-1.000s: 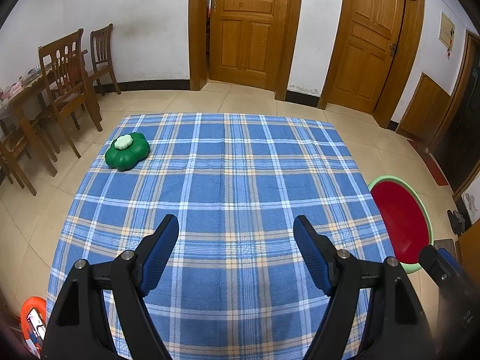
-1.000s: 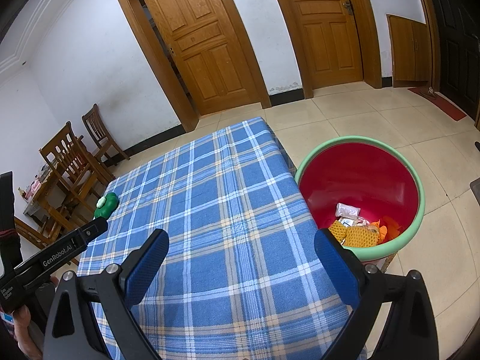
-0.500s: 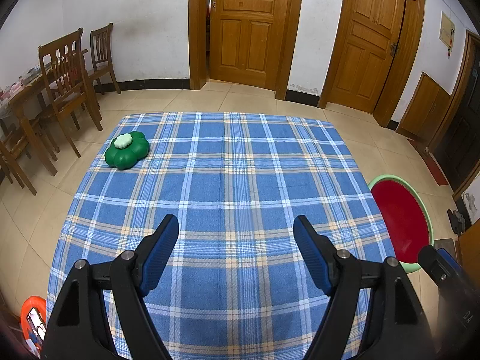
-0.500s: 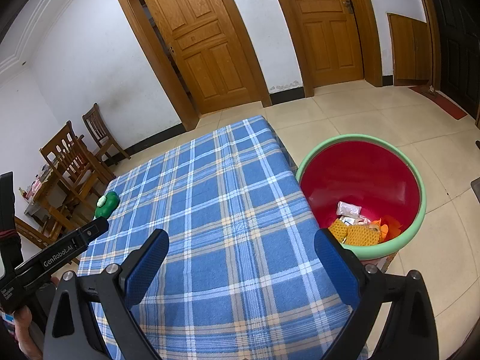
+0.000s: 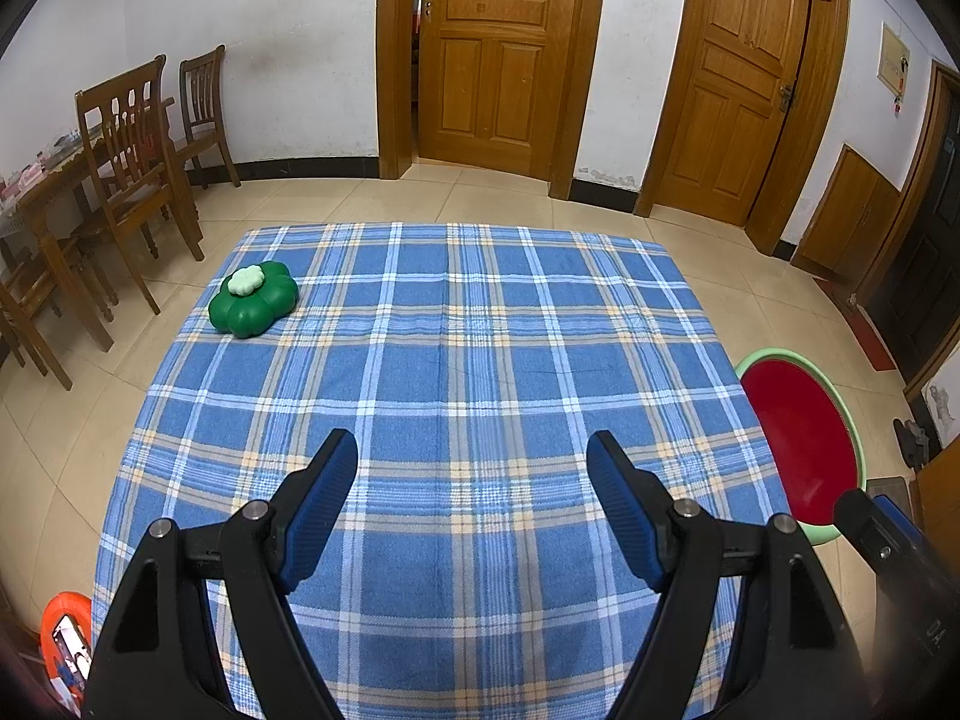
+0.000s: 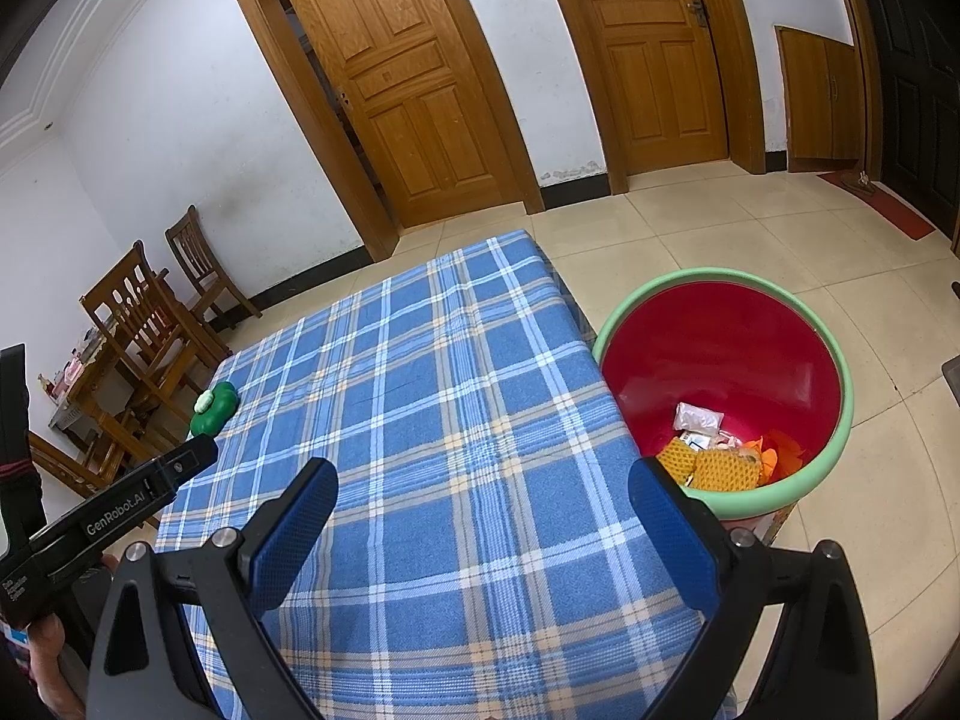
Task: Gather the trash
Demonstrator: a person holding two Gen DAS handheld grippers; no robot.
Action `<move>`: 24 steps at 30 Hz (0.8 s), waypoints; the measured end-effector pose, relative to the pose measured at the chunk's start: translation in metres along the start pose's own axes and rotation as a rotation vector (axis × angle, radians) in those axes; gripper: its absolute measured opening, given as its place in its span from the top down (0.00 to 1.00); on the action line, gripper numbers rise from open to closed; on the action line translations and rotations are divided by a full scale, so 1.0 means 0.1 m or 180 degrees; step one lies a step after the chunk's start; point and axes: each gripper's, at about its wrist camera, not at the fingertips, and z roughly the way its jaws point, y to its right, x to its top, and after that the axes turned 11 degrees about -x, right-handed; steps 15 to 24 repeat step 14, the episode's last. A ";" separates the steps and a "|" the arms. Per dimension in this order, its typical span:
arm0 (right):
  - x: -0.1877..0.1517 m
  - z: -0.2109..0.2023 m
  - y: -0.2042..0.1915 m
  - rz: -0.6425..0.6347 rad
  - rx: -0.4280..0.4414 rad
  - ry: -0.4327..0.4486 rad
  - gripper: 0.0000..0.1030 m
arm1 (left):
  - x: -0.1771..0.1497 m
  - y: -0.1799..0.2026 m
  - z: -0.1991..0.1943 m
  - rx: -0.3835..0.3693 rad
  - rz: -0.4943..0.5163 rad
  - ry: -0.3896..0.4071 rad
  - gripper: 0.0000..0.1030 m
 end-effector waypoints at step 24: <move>-0.01 0.01 -0.02 -0.0005 -0.0008 -0.0007 0.03 | -0.02 -0.02 -0.01 -0.0002 -0.0005 -0.0014 0.24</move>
